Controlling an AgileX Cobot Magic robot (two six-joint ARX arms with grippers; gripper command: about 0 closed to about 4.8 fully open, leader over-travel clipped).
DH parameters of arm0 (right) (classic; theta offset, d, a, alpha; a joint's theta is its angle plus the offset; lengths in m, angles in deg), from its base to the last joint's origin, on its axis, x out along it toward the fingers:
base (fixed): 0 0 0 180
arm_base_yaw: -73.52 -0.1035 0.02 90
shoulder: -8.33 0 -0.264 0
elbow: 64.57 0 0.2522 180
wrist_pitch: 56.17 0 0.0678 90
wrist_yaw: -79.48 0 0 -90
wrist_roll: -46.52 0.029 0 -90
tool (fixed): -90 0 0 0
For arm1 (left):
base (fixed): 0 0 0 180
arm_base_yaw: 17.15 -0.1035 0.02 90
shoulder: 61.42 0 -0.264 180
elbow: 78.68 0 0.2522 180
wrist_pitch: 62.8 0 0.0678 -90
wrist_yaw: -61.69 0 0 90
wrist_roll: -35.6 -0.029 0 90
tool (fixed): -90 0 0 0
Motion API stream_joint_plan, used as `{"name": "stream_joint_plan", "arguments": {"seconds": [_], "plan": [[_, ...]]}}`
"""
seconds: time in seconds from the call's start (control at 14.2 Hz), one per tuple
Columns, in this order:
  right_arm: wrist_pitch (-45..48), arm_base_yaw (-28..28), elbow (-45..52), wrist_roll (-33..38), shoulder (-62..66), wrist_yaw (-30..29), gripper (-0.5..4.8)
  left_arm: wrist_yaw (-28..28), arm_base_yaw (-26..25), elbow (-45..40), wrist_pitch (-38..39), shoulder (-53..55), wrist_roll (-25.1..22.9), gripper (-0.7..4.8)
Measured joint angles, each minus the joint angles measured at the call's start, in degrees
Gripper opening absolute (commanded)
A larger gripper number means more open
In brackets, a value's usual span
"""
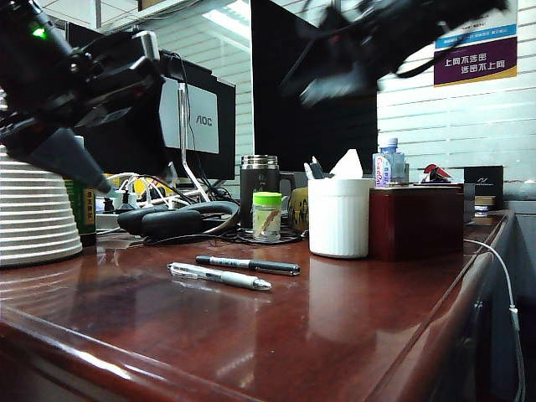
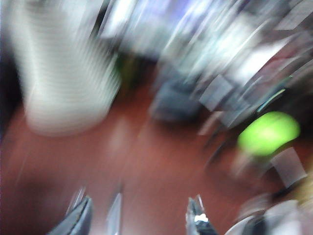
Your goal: Pick up all the pens on the desk and put them into the pen holder one by one.
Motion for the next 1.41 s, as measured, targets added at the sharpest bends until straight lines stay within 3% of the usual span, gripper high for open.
{"name": "stream_joint_plan", "arguments": {"seconds": [0.07, 0.21, 0.35, 0.49, 0.71, 0.99, 1.34, 1.41], "plan": [[-6.8, -2.1, -2.8, -5.6, 2.8, 1.3, 2.48, 0.7, 0.0, 0.0, 1.8, 0.0, 0.3, 4.79], [-9.3, -3.5, -4.2, -7.6, 7.0, 3.4, 2.48, 2.4, 0.0, 0.0, 3.8, 0.0, 0.5, 4.79], [-11.9, -3.5, -4.1, -10.0, 9.0, 4.2, 2.48, 6.8, 0.0, 0.0, 3.0, 0.0, -4.1, 4.79], [-13.7, -3.5, -4.2, -14.7, 11.6, 5.5, 2.48, 7.1, 0.0, 0.0, 4.8, 0.0, -5.1, 4.79], [-14.9, -4.2, -4.8, -15.6, 17.8, 5.3, 2.48, 6.6, 0.0, 0.0, 9.2, 0.0, -4.7, 4.79], [-12.6, -9.2, -8.2, -16.1, 22.2, 4.7, 2.47, 4.6, 0.0, 0.0, 10.9, 0.0, -4.7, 4.79], [-13.8, -9.6, -11.0, -16.2, 26.4, 10.3, 2.36, 4.5, 0.0, 0.0, 13.7, 0.0, -4.7, 4.79], [-14.1, -9.6, -11.0, -16.2, 26.5, 10.3, 1.74, 4.1, 0.0, 0.0, 13.7, 0.0, -4.7, 4.79]]}}
